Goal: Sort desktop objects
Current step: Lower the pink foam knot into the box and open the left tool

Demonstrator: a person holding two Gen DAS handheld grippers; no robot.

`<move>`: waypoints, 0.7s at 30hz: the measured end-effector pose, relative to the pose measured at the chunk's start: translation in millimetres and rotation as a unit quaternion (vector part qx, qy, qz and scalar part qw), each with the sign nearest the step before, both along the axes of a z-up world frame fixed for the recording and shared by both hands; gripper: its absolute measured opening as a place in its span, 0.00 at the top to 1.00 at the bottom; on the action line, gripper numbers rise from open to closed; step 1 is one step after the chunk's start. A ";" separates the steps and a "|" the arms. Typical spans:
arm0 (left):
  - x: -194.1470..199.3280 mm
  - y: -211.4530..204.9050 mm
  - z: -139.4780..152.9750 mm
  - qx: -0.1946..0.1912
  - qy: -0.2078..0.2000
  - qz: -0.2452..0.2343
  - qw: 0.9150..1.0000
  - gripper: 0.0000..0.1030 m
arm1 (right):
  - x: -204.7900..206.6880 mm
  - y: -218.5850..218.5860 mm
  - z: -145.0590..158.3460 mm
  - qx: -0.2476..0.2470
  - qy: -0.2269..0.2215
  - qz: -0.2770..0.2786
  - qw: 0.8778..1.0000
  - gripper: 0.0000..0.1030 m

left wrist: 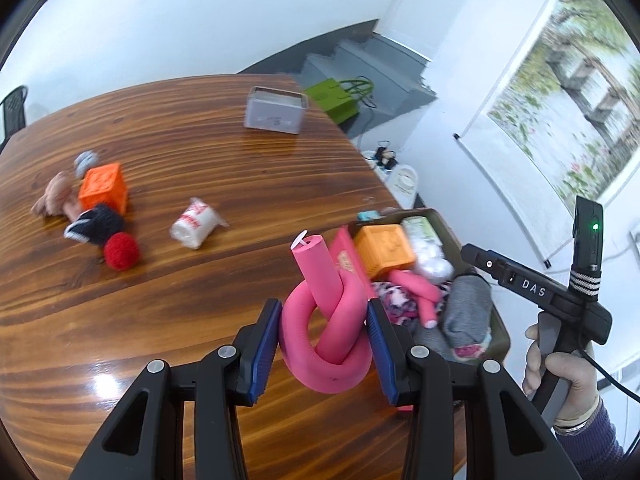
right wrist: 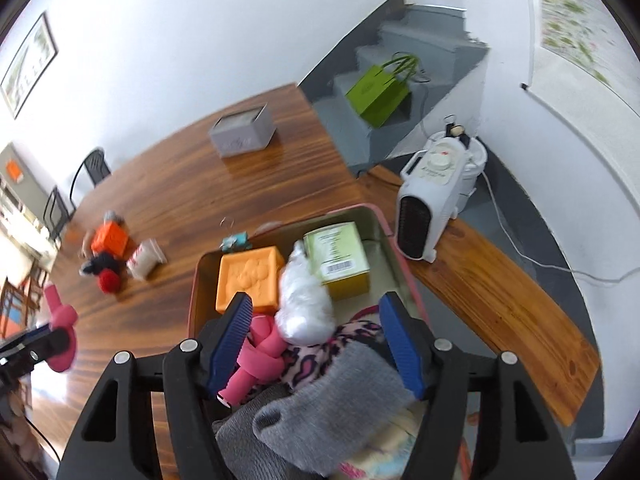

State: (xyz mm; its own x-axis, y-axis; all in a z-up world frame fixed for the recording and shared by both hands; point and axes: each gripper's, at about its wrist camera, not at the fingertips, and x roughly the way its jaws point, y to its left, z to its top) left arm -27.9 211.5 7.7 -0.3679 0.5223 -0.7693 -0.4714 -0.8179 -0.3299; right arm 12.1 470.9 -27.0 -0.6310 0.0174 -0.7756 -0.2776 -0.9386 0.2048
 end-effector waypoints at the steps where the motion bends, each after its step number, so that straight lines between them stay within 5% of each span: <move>1: 1.6 5.7 0.9 0.001 0.001 -0.007 1.000 0.57 | 3.9 2.5 0.3 -0.001 0.001 -0.006 1.000 0.32; 21: 59.2 124.8 -5.0 0.017 -0.010 -0.181 0.983 0.57 | 85.9 29.9 21.5 0.014 0.027 -0.094 0.995 0.32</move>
